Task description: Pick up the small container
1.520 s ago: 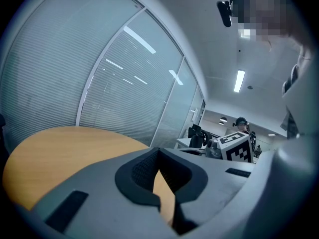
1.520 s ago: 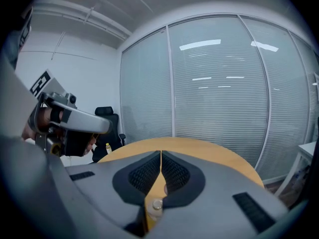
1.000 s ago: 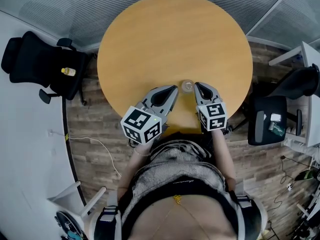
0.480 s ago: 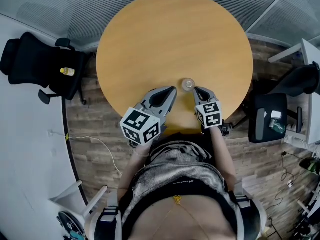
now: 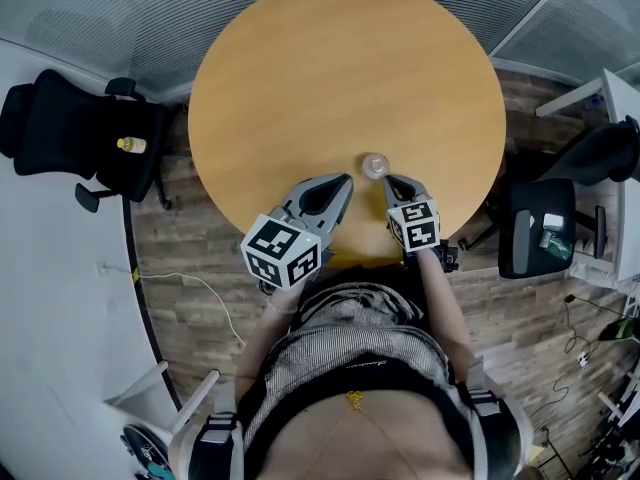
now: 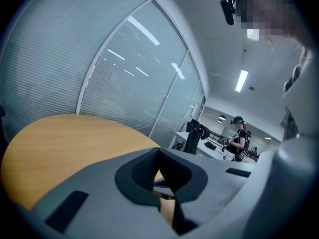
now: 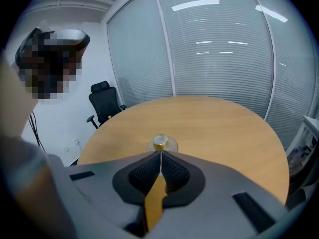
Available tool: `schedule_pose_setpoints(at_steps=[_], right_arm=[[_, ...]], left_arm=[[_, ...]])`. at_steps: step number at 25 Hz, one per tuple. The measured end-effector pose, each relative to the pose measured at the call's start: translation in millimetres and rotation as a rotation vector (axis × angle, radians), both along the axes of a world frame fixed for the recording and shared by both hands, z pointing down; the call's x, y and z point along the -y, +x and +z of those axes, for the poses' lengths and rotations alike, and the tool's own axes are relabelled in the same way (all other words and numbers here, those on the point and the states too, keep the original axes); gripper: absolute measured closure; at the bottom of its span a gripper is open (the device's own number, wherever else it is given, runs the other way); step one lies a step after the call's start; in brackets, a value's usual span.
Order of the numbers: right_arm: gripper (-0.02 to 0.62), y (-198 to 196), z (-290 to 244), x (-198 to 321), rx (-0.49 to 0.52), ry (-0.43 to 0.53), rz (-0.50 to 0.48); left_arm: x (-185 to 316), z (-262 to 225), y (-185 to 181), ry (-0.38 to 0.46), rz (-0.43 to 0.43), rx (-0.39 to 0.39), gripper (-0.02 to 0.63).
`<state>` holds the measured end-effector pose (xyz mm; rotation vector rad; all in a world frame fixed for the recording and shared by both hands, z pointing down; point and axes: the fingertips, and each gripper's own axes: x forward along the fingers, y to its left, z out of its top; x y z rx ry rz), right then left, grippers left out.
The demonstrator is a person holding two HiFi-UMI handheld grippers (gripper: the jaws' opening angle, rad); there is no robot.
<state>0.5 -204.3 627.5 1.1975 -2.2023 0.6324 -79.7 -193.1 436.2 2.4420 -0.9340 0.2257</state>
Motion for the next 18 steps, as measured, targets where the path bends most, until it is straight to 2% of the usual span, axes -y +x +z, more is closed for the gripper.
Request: schedule_pose_setpoints(at_steps=[5,10,18], right_arm=[[0.574,0.5,8.5,-1.6,-0.004,-0.022,0.006],[0.572,0.5,23.7,-6.6,0.026,-0.097,0.016],[0.572,-1.1,30.5,-7.9,-0.002,-0.105,0.023]], left_arm=[[0.3,3.2,0.6,-0.007,0.01,0.005,0.601],[0.3,6.6,2.1,-0.017,0.015,0.008,0.601],[-0.9,9.4,5.8,-0.027,0.035,0.007,0.601]])
